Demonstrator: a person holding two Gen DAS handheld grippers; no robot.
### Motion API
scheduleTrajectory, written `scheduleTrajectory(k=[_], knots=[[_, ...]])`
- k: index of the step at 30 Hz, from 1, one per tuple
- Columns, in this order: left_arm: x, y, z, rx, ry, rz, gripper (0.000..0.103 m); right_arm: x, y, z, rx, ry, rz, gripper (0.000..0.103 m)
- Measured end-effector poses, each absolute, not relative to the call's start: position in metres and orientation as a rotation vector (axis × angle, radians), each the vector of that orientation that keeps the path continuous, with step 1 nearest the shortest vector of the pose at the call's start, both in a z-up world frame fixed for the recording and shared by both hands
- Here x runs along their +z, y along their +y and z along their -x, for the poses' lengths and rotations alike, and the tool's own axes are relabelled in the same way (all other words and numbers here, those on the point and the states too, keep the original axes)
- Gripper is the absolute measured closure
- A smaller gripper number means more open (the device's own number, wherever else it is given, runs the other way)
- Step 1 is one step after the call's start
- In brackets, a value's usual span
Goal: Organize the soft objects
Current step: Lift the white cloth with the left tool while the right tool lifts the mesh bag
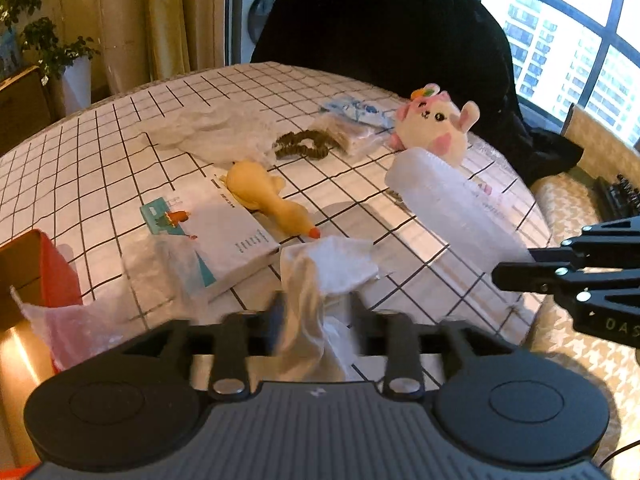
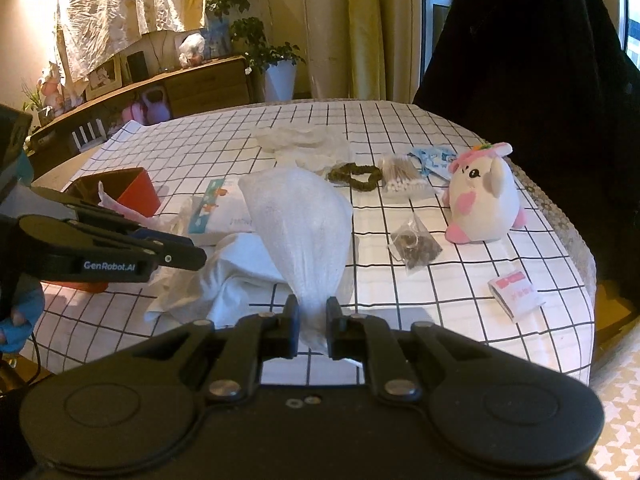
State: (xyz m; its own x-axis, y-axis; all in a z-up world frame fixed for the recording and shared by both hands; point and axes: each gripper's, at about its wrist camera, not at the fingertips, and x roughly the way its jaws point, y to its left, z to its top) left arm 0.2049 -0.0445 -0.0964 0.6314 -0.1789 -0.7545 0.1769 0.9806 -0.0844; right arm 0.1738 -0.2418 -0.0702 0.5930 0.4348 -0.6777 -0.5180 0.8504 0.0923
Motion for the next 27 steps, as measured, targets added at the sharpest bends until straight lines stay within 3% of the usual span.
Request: scheduleTrajectory(k=[1,17,20,22,27], knots=[[-0.099,-0.046,-0.207,-0.202,0.862,0.001,0.034,-0.072,-0.244,-0.177,0.554,0.759,0.114,0.091],[-0.146,-0.063,-0.251,-0.149,0.918,-0.034,0.034,-0.099,-0.259,-0.205,0.555,0.82,0.101,0.091],[-0.145,-0.065,-0.252,-0.155,0.907,-0.034,0.051,-0.101,-0.259,-0.206,0.556,0.826,0.099,0.091],[-0.144,-0.066,-0.253,-0.15,0.903,-0.044,0.071,-0.102,-0.258,-0.207,0.554,0.828,0.1,0.091],[-0.141,-0.067,-0.252,-0.174,0.896,-0.033,0.09,-0.103,-0.256,-0.208,0.552,0.832,0.101,0.091]])
